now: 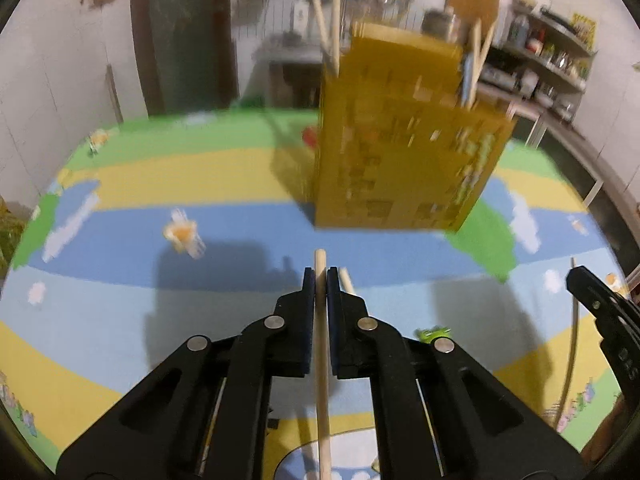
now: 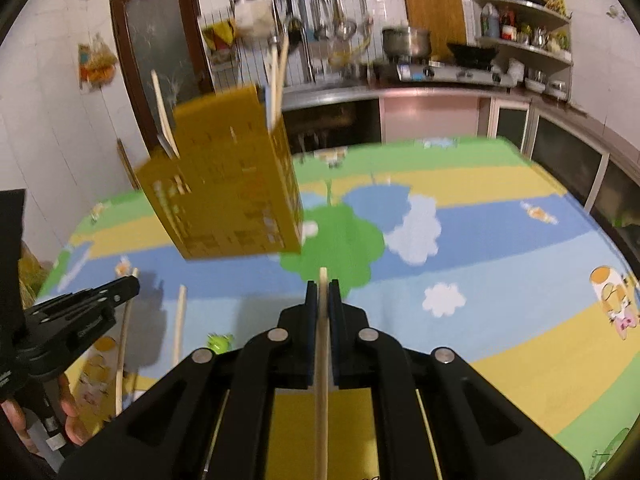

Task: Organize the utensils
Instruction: 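Lift both chopsticks and carry them over the yellow holder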

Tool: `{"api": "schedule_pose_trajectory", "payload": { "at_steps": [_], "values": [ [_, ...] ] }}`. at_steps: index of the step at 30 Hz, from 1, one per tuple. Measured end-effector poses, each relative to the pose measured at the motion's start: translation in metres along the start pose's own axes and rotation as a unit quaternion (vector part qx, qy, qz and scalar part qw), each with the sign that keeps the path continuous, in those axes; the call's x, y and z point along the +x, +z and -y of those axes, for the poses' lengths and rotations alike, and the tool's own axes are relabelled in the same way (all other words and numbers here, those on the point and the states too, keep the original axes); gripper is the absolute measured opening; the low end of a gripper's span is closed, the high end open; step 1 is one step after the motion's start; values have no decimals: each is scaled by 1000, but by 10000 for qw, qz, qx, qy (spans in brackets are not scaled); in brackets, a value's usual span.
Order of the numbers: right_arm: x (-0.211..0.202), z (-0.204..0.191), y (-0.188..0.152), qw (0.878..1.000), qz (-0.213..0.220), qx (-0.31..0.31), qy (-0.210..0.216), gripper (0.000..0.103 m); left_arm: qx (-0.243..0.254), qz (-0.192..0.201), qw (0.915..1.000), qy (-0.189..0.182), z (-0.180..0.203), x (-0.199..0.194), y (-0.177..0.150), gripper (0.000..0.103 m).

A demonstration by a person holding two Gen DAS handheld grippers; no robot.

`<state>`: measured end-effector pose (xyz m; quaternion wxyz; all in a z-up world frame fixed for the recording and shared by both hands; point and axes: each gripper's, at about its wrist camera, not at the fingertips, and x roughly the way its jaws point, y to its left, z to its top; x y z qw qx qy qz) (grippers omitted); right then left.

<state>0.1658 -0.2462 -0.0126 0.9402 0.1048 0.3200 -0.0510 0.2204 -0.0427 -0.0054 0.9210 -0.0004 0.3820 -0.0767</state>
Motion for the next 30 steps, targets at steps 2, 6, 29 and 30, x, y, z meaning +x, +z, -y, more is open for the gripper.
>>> {"api": "schedule_pose_trajectory", "payload": {
  "at_steps": [2, 6, 29, 30],
  "values": [
    [-11, -2, 4, 9998, 195, 3, 18, 6, 35, 300, 9995, -7, -1, -20, 3, 5],
    [-33, -7, 9, 9980, 626, 11, 77, 6, 65, 833, 9965, -47, -4, -59, 4, 5],
    [-91, -31, 3, 9836, 1755, -379, 170, 6, 82, 1909, 9814, -176, -15, -127, -16, 5],
    [-95, -32, 10, 9820, 1839, -378, 197, 6, 100, 1998, 9796, -207, -15, -132, -7, 5]
  ]
}}
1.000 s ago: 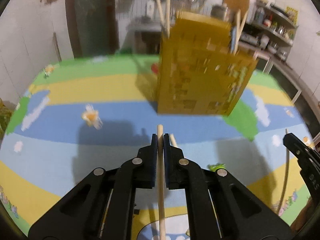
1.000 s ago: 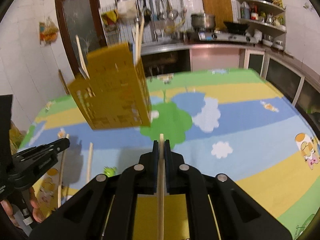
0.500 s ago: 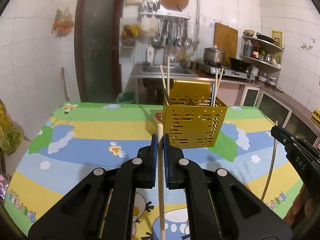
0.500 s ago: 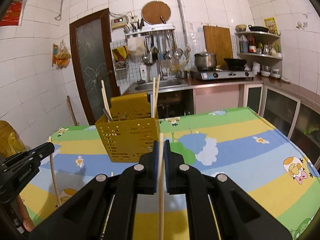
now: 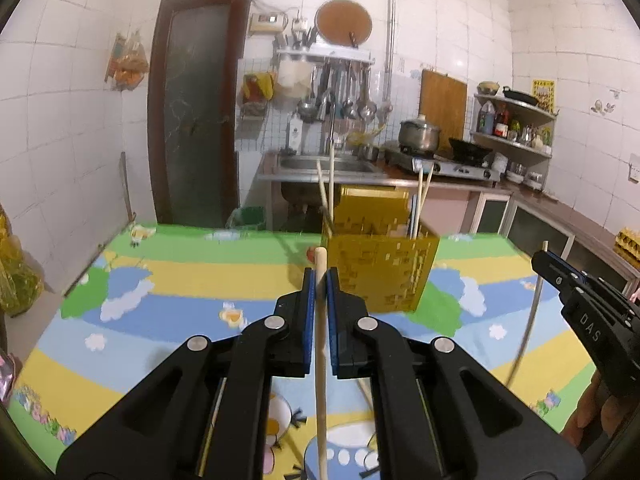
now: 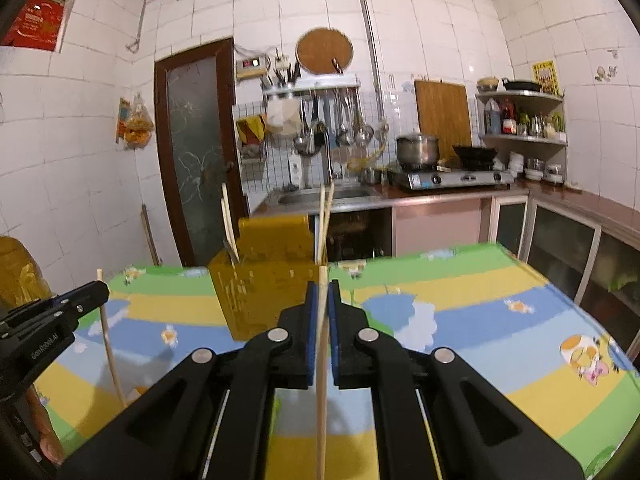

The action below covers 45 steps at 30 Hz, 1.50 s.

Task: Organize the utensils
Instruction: 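Lift both chopsticks and carry them over the yellow holder, then lower the chopsticks into the holder and open both grippers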

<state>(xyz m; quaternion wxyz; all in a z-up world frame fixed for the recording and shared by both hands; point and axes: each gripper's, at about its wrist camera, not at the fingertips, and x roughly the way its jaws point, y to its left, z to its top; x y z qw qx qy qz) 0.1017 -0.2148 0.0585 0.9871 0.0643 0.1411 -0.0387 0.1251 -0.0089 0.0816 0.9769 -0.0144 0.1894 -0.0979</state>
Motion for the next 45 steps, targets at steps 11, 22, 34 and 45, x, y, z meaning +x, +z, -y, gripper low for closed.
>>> {"api": "schedule_pose_trajectory", "payload": {
  "at_steps": [11, 22, 34, 45],
  "values": [
    [35, -12, 119, 9960, 876, 27, 167, 6, 79, 1307, 9913, -101, 22, 20, 140, 5],
    [119, -21, 160, 9948, 974, -119, 270, 6, -199, 1509, 9884, -1, 34, 133, 178, 5],
    [196, -5, 100, 9992, -228, -74, 317, 6, -225, 486, 9985, 95, 19, 203, 115, 6],
    [142, 12, 88, 9980, -575, -113, -250, 61, -372, 383, 9968, 598, -29, 112, 103, 96]
  ]
}}
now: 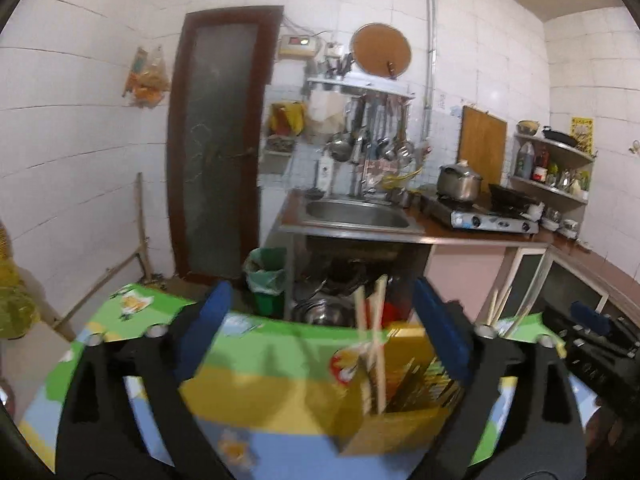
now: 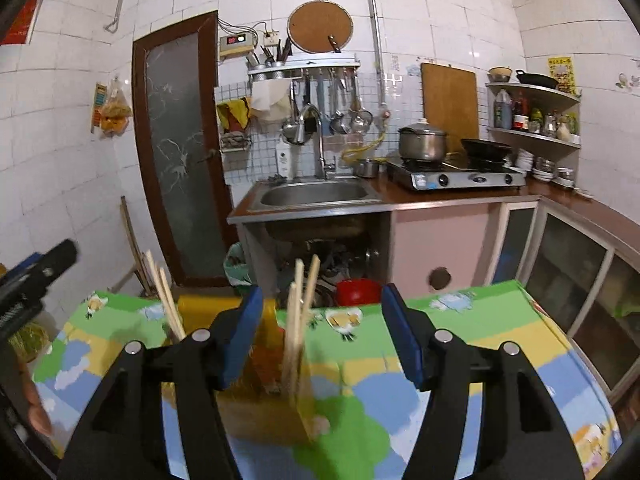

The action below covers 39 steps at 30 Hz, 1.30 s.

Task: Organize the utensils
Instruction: 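Lower the chopsticks into the holder and open both grippers, then grasp the green frog fork with the right gripper while the left grasps a chopstick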

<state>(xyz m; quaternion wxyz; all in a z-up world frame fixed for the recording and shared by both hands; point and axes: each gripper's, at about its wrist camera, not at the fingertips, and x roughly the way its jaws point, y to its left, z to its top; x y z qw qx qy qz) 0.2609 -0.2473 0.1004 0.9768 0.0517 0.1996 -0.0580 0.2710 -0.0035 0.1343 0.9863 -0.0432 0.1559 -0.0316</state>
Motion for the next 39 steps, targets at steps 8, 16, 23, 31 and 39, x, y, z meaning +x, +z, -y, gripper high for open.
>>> {"api": "schedule_pose_trajectory", "payload": {
  "at_steps": [8, 16, 23, 31, 39],
  "values": [
    [-25, -16, -77, 9961, -809, -310, -147, 61, -29, -822, 9960, 348, -39, -27, -61, 98],
    [-18, -40, -162, 9842, -1701, -461, -168, 61, 19, -1832, 9813, 598, -63, -15, -145, 98],
    [-18, -55, -190, 9782, -2030, -397, -160, 60, 296, -2371, 9673, 851, -71, -1, -185, 98],
    [-7, -75, -199, 9687, -2452, -386, 47, 23, 152, -2482, 9653, 793, -70, -1, -185, 97],
    [-4, -49, -195, 9700, -2424, -130, 132, 17, 194, -2681, 9607, 697, -35, 5, -191, 98]
  ]
}}
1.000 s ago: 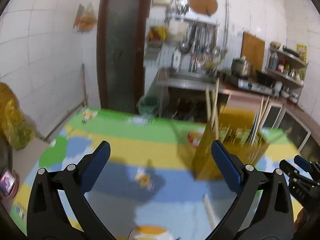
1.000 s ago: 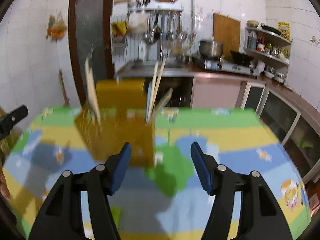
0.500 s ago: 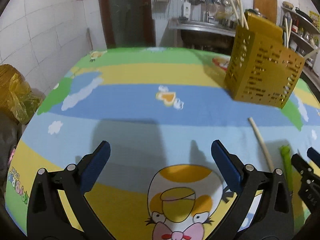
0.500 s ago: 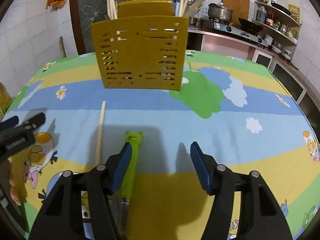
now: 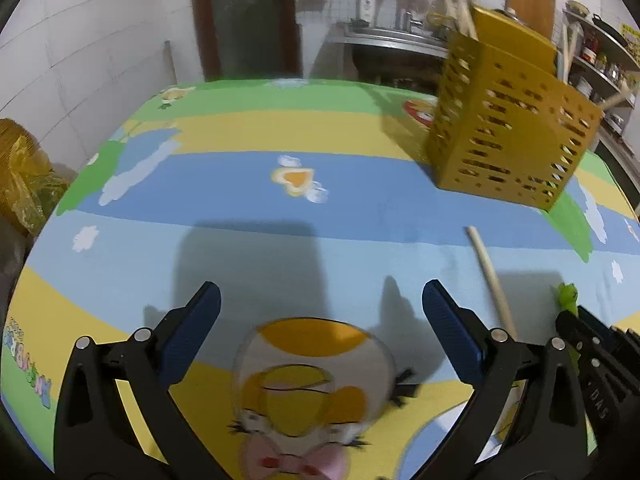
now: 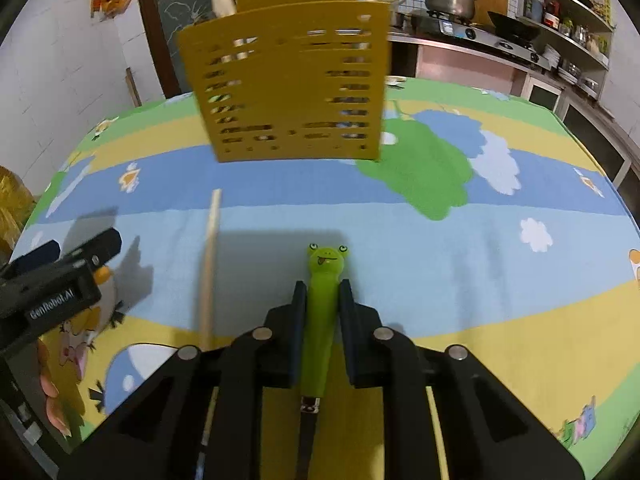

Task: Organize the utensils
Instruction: 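Grasp the green frog fork with the right gripper while the left grasps a chopstick, then lift the frog fork and chopstick and carry them over the yellow holder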

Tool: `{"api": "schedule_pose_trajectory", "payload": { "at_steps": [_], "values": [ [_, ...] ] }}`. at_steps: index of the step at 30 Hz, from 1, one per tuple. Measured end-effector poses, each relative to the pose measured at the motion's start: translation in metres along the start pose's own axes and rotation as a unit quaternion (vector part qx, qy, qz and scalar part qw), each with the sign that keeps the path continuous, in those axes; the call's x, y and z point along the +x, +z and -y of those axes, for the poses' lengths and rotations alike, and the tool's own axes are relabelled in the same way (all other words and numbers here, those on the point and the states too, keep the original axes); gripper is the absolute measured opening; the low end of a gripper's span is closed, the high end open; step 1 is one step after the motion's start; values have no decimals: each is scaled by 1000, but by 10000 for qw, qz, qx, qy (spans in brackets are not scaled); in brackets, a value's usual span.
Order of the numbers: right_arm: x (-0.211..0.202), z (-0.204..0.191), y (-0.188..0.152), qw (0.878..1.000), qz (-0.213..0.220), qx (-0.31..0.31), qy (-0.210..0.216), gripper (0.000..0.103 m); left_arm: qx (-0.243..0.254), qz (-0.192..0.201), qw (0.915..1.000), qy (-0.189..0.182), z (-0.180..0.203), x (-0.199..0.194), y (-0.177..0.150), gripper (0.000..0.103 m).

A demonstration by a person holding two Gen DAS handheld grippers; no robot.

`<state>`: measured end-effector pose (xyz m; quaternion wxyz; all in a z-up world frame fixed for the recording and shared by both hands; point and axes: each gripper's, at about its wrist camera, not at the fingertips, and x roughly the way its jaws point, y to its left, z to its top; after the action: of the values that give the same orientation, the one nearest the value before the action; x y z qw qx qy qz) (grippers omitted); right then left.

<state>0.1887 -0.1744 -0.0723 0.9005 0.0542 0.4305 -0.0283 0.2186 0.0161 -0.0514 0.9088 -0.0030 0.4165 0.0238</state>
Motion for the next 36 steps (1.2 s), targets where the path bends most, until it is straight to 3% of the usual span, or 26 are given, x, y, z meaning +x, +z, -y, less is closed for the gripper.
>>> {"api": "schedule_pose_trajectory", "payload": {
  "at_steps": [10, 12, 16, 18, 21, 24, 27, 31, 36],
  "values": [
    [0, 64, 3, 9996, -61, 263, -29, 17, 136, -199, 9995, -198, 68, 14, 5, 95],
    [0, 69, 3, 9997, -47, 258, -5, 17, 177, -400, 9987, -249, 79, 23, 6, 79],
    [2, 74, 3, 9996, 4, 263, 39, 17, 299, -416, 9985, -197, 92, 27, 9, 67],
    [3, 75, 4, 9997, 25, 248, 36, 17, 477, -420, 9976, -266, 101, 26, 10, 48],
    [3, 74, 4, 9997, 43, 231, 31, 17, 693, -475, 9958, -355, 108, 24, 11, 29],
    [3, 75, 4, 9997, 57, 242, 39, 17, 787, -528, 9947, -403, 112, 24, 13, 16],
    [3, 75, 3, 9997, 75, 249, 36, 17, 785, -544, 9944, -441, 114, 22, 14, 7],
    [-1, 75, 3, 9994, 144, 300, 27, 17, 690, -531, 9943, -608, 105, 20, 16, 5],
    [-12, 74, 7, 9987, 385, 346, 30, 16, 600, -103, 9945, -850, 94, -3, 16, 5]
  ]
}}
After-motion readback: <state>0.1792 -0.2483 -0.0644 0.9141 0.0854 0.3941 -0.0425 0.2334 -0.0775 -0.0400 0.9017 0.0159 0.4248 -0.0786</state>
